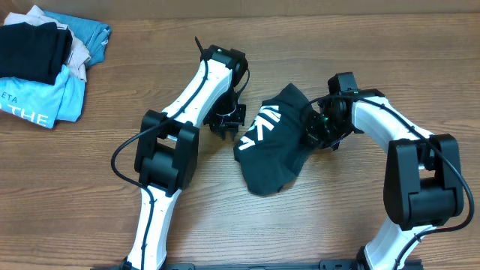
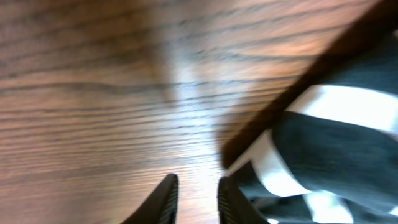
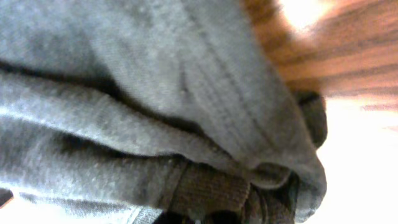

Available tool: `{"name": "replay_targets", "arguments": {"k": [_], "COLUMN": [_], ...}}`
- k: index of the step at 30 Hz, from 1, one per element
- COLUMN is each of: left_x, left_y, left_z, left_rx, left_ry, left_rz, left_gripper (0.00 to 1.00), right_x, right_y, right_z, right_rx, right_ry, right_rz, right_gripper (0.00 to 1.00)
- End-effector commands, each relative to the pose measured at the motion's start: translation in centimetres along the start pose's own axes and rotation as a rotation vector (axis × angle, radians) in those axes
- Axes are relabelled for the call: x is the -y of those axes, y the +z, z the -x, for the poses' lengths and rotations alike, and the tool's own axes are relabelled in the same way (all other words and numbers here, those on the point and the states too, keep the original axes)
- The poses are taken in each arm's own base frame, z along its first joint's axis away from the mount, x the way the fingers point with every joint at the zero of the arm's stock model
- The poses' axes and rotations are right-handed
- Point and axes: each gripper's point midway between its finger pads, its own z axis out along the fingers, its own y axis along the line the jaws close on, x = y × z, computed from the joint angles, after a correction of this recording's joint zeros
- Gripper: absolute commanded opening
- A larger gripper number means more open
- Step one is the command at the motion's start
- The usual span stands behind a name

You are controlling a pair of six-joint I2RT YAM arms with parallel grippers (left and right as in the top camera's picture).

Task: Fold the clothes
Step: 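Grasp the dark bundle's left side with the left gripper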

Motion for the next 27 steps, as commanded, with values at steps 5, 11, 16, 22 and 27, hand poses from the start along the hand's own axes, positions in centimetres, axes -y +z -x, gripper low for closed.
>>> {"name": "replay_targets", "arguments": {"k": [5,11,16,22,27], "left_x": [1.9,2.4,2.9,7.7,9.9], "left_y": [-1.7,-1.9,-2.1,-3.6,-4.6], "left_z": [0.8,2.1,3.4,4.2,3.8], "left_rx": [0.074,0.132,0.183,0.238,0.26], "left_ry": [0.08,0.118,0.131,0.271,0.424], "left_rz": [-0.076,-0.095,-0.116,-0.368,-0.491], "left_gripper": [0.32,1.0,1.0,1.0,1.0], "right_x": [-4.5,-3.4,-2.3,-0.3,-0.1], "right_y": [-9.7,-12.2,-12.3,-9.6,-9.4], "right_z": [1.0,-1.8,-1.0,-1.6,-1.8], "right_rx": [0.174,0.165,0.205,0.173,0.165], "right_ry": [-0.067,-0.096,-0.088,-0.048,-0.045], "right_rz": [0.034,-0.029,-0.094,-0.121,-0.125], "right_gripper": [0.04,0.7,0.72,0.72,0.73]}}
